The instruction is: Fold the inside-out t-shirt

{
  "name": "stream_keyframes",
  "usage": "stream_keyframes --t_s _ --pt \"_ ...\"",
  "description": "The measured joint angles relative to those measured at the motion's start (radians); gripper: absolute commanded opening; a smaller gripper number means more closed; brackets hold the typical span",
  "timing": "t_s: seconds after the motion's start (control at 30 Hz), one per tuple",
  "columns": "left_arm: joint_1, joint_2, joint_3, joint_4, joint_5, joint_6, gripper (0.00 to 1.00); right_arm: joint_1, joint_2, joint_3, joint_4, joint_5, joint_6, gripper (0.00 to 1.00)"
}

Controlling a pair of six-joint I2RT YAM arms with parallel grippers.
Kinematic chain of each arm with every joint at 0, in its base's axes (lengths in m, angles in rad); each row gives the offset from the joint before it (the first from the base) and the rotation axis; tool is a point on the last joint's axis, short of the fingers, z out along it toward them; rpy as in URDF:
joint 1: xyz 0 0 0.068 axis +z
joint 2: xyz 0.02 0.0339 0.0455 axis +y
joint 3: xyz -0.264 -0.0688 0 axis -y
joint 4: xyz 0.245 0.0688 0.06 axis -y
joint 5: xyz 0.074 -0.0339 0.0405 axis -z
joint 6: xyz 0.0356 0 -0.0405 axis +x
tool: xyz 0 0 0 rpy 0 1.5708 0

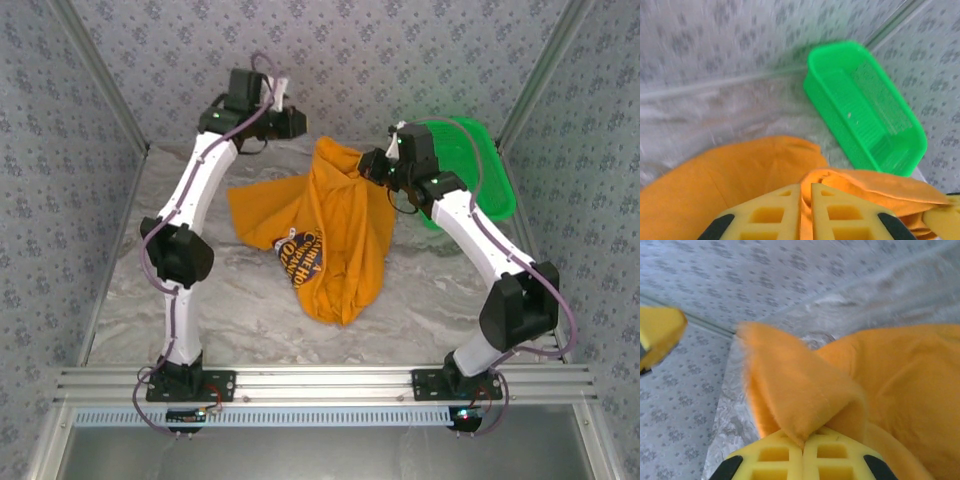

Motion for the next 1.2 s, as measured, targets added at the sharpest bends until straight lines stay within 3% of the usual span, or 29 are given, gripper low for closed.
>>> stream_keyframes --t_s 0.13,0.3,0.43,0.53,0.67,0.8,1.0,1.2 --pt "-0.017 -0.109 -0.018 -0.004 -0.003 0.063 0.14 0.018 -0.130 0.029 0.014 0.003 -0.130 0.00" --pt "-0.066 -0.433 -0.523 0.155 0.018 0.079 0.24 0.076 -0.370 -0.021 0.015 0.033 -0.225 0.00" --pt "-0.109 -0.585 -0.938 0.334 0.072 0.035 0.29 0.158 -0.477 -0.238 0.035 0.054 -0.193 0.00" --pt "-0.160 -0.623 -1.204 0.421 0.074 0.005 0.31 0.238 -0.425 -0.476 0.038 0.069 -0.111 0.00" --pt "-0.191 -0.631 -1.450 0.465 0.076 -0.060 0.32 0.307 -0.232 -0.705 -0.052 0.068 0.000 0.00" --pt "-0.189 -0.660 -1.544 0.494 0.079 -0.107 0.33 0.301 -0.212 -0.714 -0.122 0.067 0.053 0.00" --pt "-0.199 -0.718 -1.585 0.541 0.095 -0.130 0.40 0.286 -0.202 -0.553 -0.129 0.031 0.059 0.00" --pt "-0.310 -0.699 -1.586 0.552 0.055 -0.105 0.41 0.290 -0.161 -0.513 -0.143 -0.030 0.059 0.00"
